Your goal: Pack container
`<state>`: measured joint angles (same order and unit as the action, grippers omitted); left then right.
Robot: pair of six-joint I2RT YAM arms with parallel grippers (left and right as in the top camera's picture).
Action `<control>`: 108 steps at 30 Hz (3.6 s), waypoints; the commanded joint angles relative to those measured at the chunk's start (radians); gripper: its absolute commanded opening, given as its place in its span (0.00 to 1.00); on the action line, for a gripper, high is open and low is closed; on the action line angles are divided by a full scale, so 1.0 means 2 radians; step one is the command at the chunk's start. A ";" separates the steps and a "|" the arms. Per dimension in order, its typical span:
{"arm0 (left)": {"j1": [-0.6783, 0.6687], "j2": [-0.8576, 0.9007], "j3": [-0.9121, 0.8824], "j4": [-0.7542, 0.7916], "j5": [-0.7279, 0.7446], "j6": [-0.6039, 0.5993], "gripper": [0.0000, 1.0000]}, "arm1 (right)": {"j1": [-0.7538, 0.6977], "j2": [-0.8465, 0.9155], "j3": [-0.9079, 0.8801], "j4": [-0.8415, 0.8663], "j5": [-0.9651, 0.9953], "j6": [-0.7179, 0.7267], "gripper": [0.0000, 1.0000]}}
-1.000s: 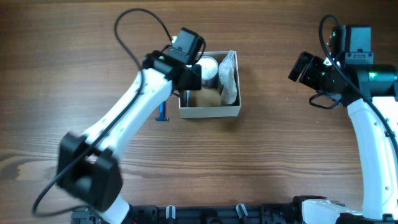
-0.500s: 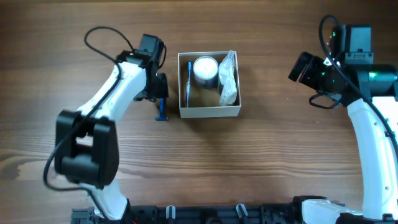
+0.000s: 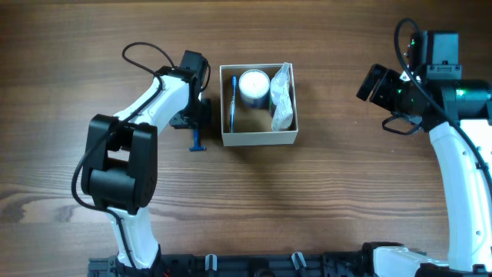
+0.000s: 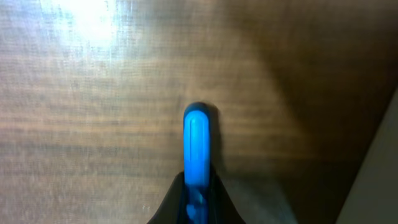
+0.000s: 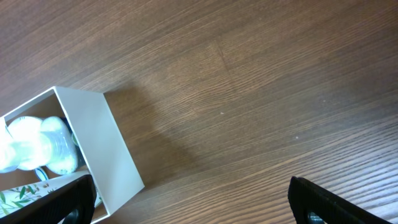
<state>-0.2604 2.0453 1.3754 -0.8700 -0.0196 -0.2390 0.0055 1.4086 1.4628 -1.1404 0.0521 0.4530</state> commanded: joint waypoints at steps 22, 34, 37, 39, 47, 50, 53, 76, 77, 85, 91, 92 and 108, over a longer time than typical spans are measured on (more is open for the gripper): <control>-0.092 -0.080 0.071 0.076 -0.011 -0.030 0.30 | -0.002 0.004 0.006 0.001 -0.004 0.010 1.00; -0.084 -0.255 0.073 -0.031 -0.023 -0.030 1.00 | -0.002 0.004 0.006 0.001 -0.004 0.009 1.00; -0.086 -0.317 0.073 -0.052 -0.011 -0.031 1.00 | -0.002 0.004 0.006 0.001 -0.004 0.009 1.00; -0.090 -0.355 0.073 -0.064 0.000 -0.030 1.00 | -0.002 0.004 0.006 0.001 -0.004 0.009 1.00; -0.058 -0.461 0.067 -0.140 -0.039 -0.029 1.00 | -0.002 0.004 0.006 0.001 -0.004 0.009 1.00; -0.029 -0.484 0.032 -0.133 -0.047 -0.028 1.00 | -0.002 0.004 0.006 0.001 -0.004 0.009 1.00; 0.004 -0.527 -0.075 -0.047 -0.040 -0.028 1.00 | -0.002 0.004 0.006 0.001 -0.004 0.009 1.00; 0.063 -0.933 -0.650 0.317 0.049 -0.029 1.00 | -0.002 0.004 0.006 0.001 -0.004 0.009 1.00; 0.063 -0.940 -0.650 0.317 0.049 -0.029 1.00 | -0.002 0.004 0.006 0.001 -0.004 0.009 1.00; 0.063 -0.949 -0.650 0.316 0.049 -0.028 1.00 | -0.002 0.004 0.006 0.002 -0.004 0.010 1.00; 0.063 -0.949 -0.650 0.316 0.049 -0.029 1.00 | -0.002 0.004 0.006 0.001 -0.005 0.010 1.00; 0.063 -0.949 -0.650 0.316 0.049 -0.028 1.00 | -0.002 0.004 0.006 0.002 -0.004 0.009 1.00; 0.063 -0.947 -0.650 0.316 0.049 -0.028 1.00 | 0.015 -0.375 -0.123 0.093 0.056 -0.228 1.00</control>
<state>-0.1425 0.1585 0.0822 -0.2424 0.0631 -0.2977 0.0330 0.7788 1.3899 -1.0378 0.1356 0.1940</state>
